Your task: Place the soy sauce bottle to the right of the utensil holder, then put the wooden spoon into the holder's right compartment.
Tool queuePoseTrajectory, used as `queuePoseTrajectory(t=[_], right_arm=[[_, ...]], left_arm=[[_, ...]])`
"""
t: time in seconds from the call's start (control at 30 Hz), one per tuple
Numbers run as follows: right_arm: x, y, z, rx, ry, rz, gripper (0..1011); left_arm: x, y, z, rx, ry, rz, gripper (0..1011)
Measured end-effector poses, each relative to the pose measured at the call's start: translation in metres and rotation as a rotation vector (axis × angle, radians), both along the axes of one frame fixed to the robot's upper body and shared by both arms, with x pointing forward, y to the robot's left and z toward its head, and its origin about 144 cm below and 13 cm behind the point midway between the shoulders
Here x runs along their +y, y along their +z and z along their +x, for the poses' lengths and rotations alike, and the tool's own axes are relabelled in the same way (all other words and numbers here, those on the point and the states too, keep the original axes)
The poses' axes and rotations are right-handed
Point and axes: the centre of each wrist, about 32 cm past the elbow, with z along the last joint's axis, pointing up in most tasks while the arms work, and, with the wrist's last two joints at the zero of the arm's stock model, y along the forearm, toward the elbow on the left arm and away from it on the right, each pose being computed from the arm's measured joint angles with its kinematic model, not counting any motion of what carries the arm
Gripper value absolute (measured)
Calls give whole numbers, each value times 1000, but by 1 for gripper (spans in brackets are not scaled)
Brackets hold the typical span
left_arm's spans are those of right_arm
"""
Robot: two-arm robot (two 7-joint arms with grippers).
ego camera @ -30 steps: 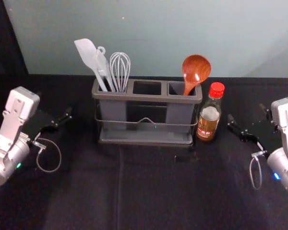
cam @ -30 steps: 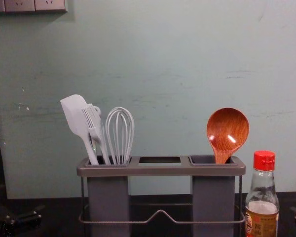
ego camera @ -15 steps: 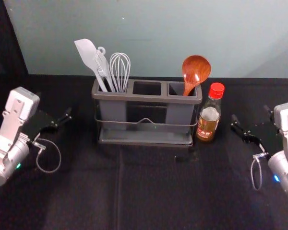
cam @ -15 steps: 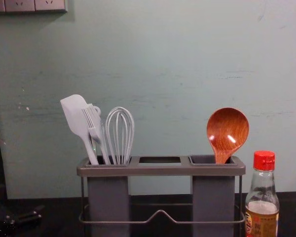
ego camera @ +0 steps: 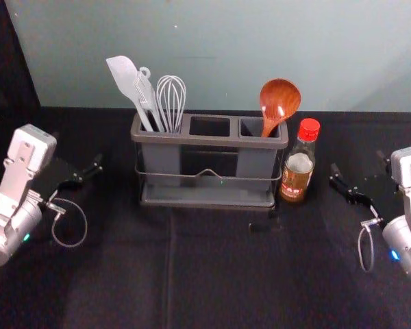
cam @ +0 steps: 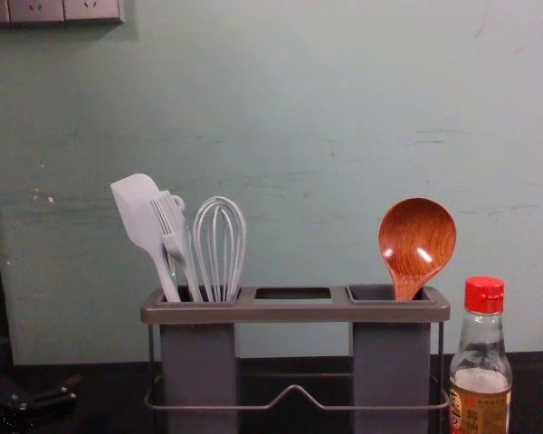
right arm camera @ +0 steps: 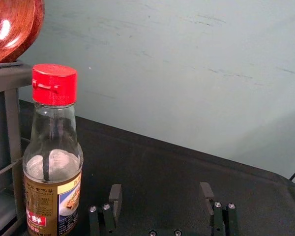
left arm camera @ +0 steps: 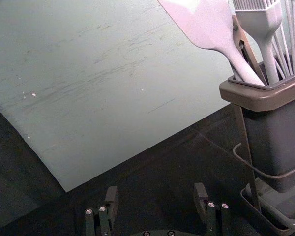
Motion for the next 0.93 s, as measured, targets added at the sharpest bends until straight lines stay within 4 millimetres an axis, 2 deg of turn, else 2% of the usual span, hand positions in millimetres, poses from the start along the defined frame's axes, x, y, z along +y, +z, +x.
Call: queuePoseTrajectory(t=[0.93], right_arm=[[0, 0, 0, -3, 3, -1, 1000]], left_arm=[[0, 0, 0, 0, 0, 0, 1005]])
